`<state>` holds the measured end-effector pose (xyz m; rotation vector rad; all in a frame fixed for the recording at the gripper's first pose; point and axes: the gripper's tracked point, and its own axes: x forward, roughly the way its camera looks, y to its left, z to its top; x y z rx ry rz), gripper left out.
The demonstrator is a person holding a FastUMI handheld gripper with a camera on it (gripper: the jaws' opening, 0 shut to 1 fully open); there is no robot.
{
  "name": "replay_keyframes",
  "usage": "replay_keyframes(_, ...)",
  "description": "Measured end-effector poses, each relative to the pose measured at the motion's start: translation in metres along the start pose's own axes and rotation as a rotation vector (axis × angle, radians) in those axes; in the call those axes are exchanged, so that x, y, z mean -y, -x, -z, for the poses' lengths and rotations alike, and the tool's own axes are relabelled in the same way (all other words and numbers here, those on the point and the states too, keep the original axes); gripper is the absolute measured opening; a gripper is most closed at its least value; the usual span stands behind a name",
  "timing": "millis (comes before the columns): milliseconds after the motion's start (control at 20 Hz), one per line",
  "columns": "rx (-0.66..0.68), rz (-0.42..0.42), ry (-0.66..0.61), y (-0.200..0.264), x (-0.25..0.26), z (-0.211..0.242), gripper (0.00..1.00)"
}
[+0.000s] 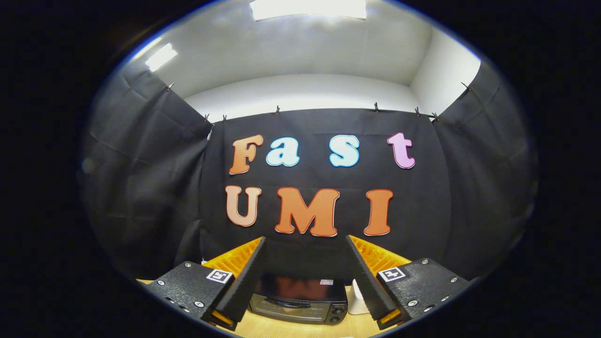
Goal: Open the toaster oven, put the food inside, and close the toaster oven door.
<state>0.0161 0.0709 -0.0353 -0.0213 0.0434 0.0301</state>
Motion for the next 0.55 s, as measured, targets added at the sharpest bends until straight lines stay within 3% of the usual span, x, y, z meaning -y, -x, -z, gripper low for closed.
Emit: replay_keyframes(550,0.069,-0.015,0.004,0.010,-0.003,-0.047,0.97)
